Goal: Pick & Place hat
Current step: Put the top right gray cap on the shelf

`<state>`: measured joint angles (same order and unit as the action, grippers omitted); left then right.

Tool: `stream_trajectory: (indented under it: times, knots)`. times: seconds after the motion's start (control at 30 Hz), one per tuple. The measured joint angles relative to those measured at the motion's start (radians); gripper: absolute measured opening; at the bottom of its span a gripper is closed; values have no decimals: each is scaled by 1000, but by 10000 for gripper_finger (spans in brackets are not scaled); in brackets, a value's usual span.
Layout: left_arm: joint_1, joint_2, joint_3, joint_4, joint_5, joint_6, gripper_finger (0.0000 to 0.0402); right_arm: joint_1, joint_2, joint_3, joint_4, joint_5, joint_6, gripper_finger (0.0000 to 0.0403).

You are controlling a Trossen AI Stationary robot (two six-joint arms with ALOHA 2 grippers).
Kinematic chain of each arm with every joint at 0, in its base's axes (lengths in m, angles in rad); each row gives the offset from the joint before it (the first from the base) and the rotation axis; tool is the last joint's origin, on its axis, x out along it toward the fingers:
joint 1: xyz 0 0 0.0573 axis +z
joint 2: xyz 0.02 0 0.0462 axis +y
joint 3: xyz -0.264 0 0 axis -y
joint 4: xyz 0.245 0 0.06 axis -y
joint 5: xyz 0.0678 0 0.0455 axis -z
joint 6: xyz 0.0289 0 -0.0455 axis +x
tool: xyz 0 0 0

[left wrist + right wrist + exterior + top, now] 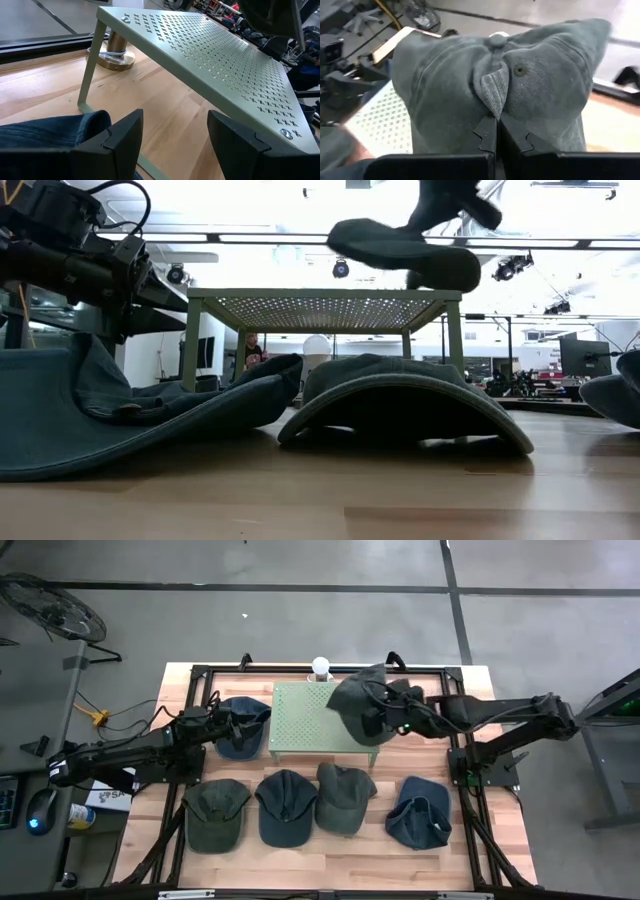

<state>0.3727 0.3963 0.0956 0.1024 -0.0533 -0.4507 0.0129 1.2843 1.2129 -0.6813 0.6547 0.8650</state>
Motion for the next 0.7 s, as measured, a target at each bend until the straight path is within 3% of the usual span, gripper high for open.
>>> stream_trajectory:
  times: [0.23,0.7]
  knots:
    - [0,0,0,0,0,0,218,-59,98,0,103,-51,50,0]
    - [0,0,0,0,0,0,218,-65,217,6,179,-59,155,0]
